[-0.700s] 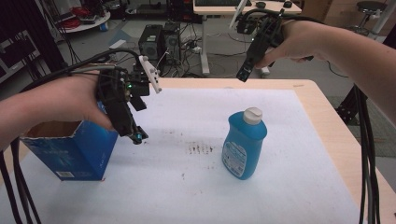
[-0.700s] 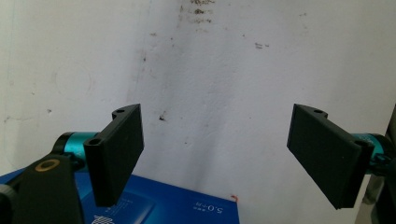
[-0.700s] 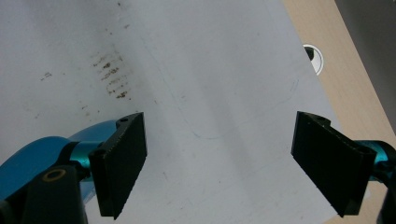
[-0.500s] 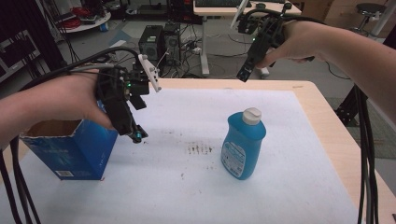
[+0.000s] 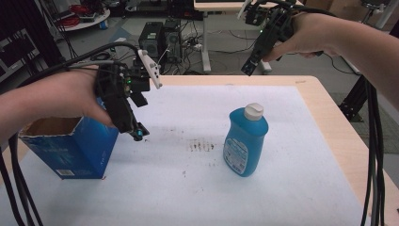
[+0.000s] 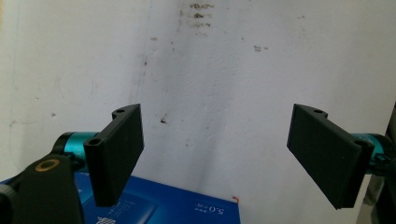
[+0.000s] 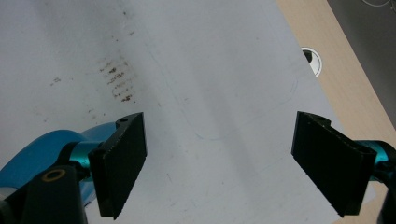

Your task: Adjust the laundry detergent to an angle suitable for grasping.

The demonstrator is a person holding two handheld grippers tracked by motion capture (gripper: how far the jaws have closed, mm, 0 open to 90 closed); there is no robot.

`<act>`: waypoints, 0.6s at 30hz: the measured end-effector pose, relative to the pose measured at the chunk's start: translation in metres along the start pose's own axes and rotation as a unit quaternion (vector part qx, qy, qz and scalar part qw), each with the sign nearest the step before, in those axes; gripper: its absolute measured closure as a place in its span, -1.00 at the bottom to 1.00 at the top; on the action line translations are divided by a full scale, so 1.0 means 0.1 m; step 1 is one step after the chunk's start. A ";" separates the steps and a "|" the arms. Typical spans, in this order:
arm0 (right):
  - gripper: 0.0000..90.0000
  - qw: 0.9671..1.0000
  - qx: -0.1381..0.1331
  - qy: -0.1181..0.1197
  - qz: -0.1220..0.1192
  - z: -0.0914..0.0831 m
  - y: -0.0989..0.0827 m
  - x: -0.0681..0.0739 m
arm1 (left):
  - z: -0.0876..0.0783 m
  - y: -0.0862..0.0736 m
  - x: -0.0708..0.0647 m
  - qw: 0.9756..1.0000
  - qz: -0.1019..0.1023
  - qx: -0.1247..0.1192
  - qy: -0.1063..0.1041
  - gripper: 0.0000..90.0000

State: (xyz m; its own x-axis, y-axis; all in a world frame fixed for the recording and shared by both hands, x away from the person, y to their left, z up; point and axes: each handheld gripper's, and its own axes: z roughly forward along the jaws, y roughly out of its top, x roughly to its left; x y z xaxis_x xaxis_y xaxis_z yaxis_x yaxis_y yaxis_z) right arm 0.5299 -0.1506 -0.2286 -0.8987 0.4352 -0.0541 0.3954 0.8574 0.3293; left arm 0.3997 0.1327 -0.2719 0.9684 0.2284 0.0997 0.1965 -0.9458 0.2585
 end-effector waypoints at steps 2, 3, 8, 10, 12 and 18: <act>-0.61 1.000 -0.001 0.002 -0.001 0.01 0.00 0.00 | 0.00 0.00 0.00 1.000 0.001 -0.002 0.001 -0.58; -0.61 1.000 -0.001 0.003 0.000 0.01 0.00 0.00 | 0.00 0.00 0.00 1.000 0.001 -0.002 0.001 -0.58; -0.61 1.000 -0.006 0.002 0.001 -0.02 0.00 0.01 | 0.00 -0.01 0.01 1.000 0.001 -0.001 0.000 -0.58; -0.61 1.000 -0.008 0.001 0.001 -0.03 0.00 0.01 | 0.01 -0.01 0.01 1.000 0.001 -0.002 -0.001 -0.58; -0.61 1.000 -0.008 0.001 0.002 -0.03 -0.01 0.01 | 0.00 -0.01 0.01 1.000 0.003 0.001 -0.001 -0.58; -0.61 1.000 -0.025 0.001 0.007 -0.09 -0.05 0.01 | 0.01 -0.02 0.01 1.000 0.004 0.000 -0.001 -0.58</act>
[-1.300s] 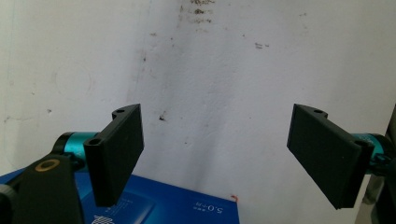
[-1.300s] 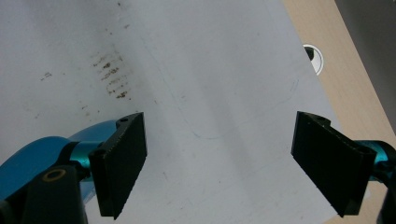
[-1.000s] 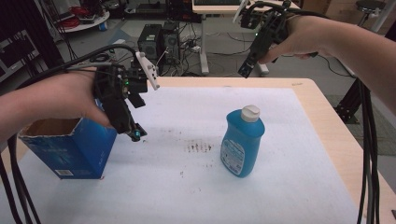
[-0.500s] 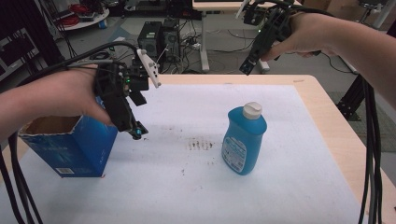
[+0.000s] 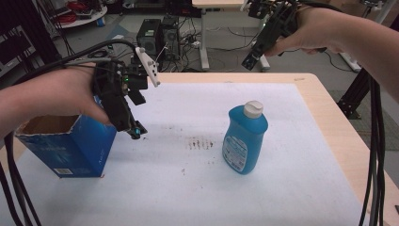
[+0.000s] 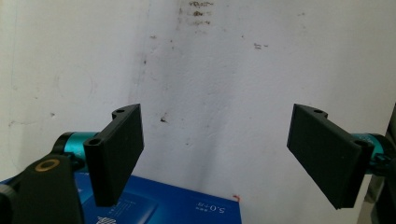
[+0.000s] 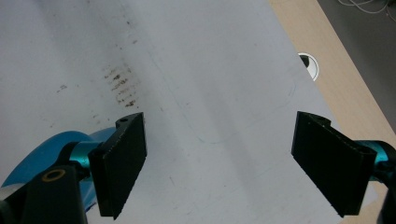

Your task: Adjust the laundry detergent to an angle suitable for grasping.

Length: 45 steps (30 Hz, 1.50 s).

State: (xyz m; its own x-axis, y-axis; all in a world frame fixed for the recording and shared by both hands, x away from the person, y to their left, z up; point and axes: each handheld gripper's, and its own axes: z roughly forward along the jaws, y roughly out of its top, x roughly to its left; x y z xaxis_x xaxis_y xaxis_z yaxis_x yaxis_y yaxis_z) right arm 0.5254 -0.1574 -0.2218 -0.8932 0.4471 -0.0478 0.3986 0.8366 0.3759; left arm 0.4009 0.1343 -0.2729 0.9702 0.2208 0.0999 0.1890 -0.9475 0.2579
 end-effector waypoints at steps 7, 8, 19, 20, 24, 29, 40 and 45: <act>-0.61 1.000 -0.006 0.005 0.004 -0.05 -0.04 0.01 | 0.00 0.00 0.00 1.000 -0.002 0.000 0.000 -0.58; -0.61 1.000 -0.006 0.005 0.004 -0.05 -0.04 0.01 | 0.00 0.00 0.00 1.000 -0.001 -0.002 -0.001 -0.58; -0.61 1.000 -0.015 0.002 0.004 -0.12 -0.10 0.01 | 0.00 0.00 0.00 1.000 0.000 0.000 0.000 -0.58; -0.61 1.000 -0.013 0.004 0.006 -0.10 -0.10 0.01 | 0.00 0.00 -0.01 1.000 0.000 0.000 -0.002 -0.58; -0.61 1.000 -0.013 0.003 0.004 -0.09 -0.10 0.01 | 0.00 0.00 -0.01 1.000 -0.003 0.000 -0.003 -0.58; -0.61 1.000 -0.008 0.007 0.007 -0.06 -0.08 0.00 | -0.01 0.00 -0.01 1.000 0.000 0.001 -0.001 -0.58; -0.61 1.000 -0.007 0.009 0.001 -0.04 -0.07 0.01 | -0.01 0.01 -0.03 1.000 0.003 0.000 0.000 -0.58; -0.61 1.000 -0.005 0.008 0.000 -0.04 -0.07 0.02 | -0.02 0.01 -0.03 1.000 0.003 -0.001 0.001 -0.58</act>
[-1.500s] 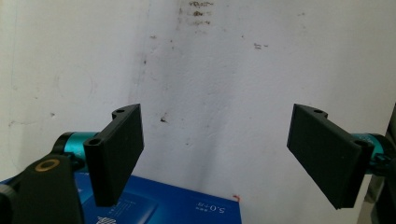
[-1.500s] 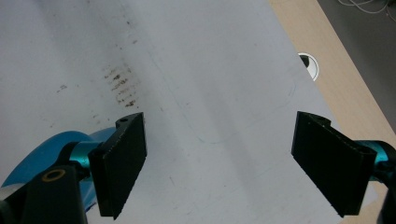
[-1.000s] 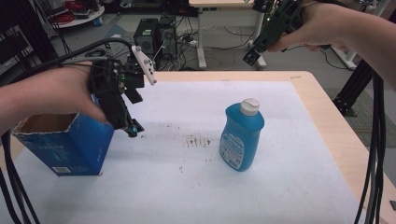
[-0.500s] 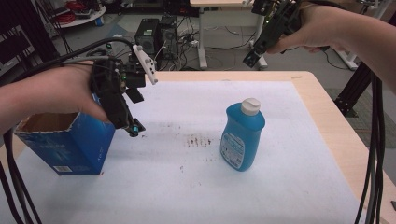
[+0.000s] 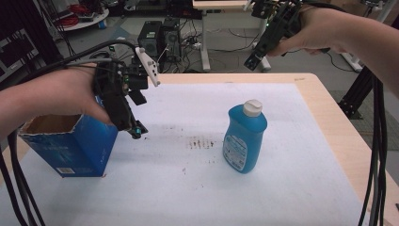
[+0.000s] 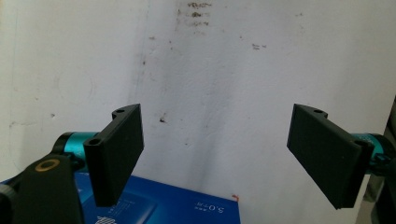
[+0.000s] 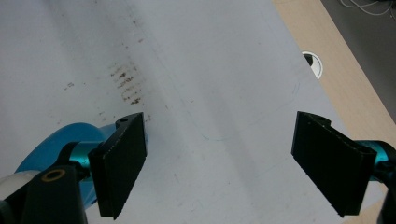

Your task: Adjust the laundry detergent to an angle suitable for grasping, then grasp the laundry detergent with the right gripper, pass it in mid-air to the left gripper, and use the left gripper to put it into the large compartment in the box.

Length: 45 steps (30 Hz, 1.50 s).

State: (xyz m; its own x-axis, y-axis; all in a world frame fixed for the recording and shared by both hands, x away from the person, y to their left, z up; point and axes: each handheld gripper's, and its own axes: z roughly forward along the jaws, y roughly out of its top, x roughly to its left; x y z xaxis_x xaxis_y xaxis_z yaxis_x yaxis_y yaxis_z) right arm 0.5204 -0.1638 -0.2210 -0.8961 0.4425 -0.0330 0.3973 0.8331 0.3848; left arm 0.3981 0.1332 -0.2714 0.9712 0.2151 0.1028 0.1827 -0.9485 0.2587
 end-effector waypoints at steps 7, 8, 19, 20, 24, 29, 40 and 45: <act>-0.61 1.000 -0.001 0.000 0.002 -0.03 -0.02 0.01 | 0.00 0.00 -0.02 1.000 -0.003 -0.004 0.001 -0.58; -0.61 1.000 -0.001 0.000 0.002 -0.03 -0.02 0.01 | -0.01 0.01 -0.02 1.000 -0.004 0.000 0.001 -0.58; -0.61 1.000 -0.005 -0.001 -0.003 -0.05 -0.01 0.06 | -0.05 0.02 -0.05 1.000 0.004 -0.005 0.007 -0.58; -0.61 1.000 -0.006 -0.001 -0.003 -0.05 -0.02 0.06 | -0.05 0.02 -0.05 1.000 0.002 -0.003 0.007 -0.58; -0.61 1.000 -0.004 -0.002 -0.003 -0.07 -0.04 0.08 | -0.07 0.03 -0.08 1.000 0.005 -0.005 0.010 -0.58; -0.61 1.000 -0.010 -0.004 0.000 -0.11 -0.06 0.08 | -0.07 0.01 -0.08 1.000 0.004 -0.005 0.010 -0.58; -0.61 1.000 -0.026 -0.004 -0.003 -0.19 -0.14 0.13 | -0.07 0.01 -0.07 1.000 0.006 -0.005 0.009 -0.58; -0.61 0.999 -0.033 -0.007 0.001 -0.25 -0.24 0.15 | -0.06 0.01 -0.07 1.000 0.006 -0.002 0.008 -0.58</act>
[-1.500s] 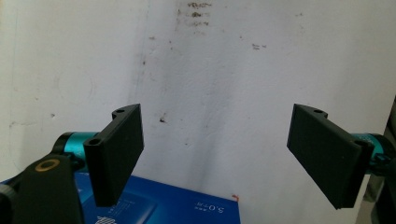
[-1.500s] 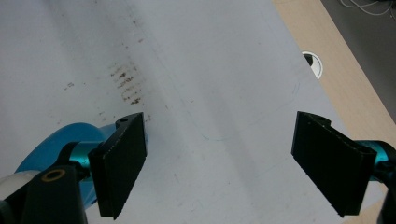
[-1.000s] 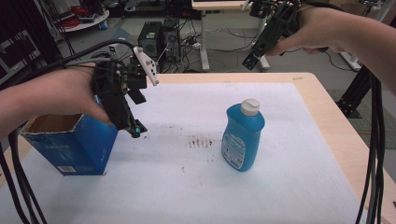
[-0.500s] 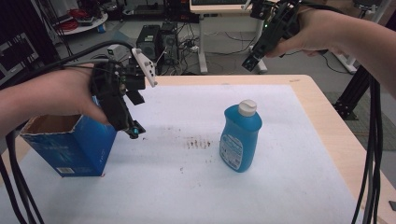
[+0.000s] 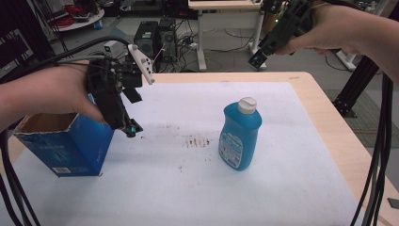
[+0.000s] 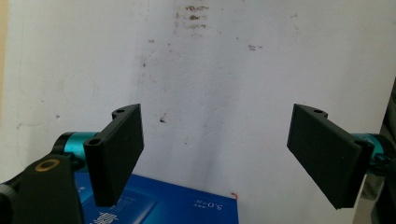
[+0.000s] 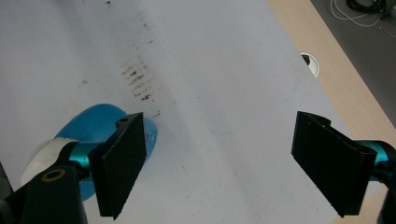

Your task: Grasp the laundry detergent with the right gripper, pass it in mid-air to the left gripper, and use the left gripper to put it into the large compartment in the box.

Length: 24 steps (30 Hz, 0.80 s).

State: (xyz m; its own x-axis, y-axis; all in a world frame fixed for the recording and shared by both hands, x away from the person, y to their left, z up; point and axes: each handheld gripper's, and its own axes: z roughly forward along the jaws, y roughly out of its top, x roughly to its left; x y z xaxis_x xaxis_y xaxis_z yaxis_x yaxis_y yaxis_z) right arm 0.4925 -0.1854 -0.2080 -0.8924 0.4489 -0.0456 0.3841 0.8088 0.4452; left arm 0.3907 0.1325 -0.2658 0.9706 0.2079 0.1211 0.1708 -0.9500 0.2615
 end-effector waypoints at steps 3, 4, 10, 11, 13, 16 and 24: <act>-0.61 1.000 -0.009 -0.001 0.006 -0.06 -0.08 0.03 | 0.00 0.00 0.00 1.000 0.000 0.000 0.000 -0.58; -0.61 1.000 -0.011 -0.003 0.008 -0.08 -0.11 0.04 | 0.00 0.00 0.00 1.000 0.000 -0.001 0.001 -0.58; -0.61 0.999 -0.037 -0.009 0.013 -0.23 -0.31 0.16 | -0.01 -0.02 0.01 1.000 0.000 -0.003 0.001 -0.58; -0.61 0.999 -0.039 -0.011 0.015 -0.24 -0.33 0.18 | -0.01 -0.02 0.01 1.000 0.000 -0.003 0.002 -0.58; -0.61 0.999 -0.043 -0.011 0.015 -0.26 -0.37 0.21 | -0.02 -0.02 0.02 1.000 0.000 -0.001 0.002 -0.58; -0.61 0.999 -0.048 -0.010 0.014 -0.31 -0.50 0.33 | -0.01 -0.02 0.02 1.000 0.001 -0.004 0.003 -0.58; -0.61 0.997 -0.071 -0.020 0.024 -0.36 -0.74 0.49 | -0.01 -0.02 0.02 1.000 0.004 -0.007 0.000 -0.59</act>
State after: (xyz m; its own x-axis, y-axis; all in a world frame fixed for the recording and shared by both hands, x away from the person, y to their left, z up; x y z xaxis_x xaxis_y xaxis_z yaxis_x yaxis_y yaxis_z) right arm 0.4119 -0.2372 -0.2107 -0.8629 0.5023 -0.0563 0.3852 0.7256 0.5702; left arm 0.3925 0.1346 -0.2651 0.9717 0.2010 0.1238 0.1613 -0.9483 0.2731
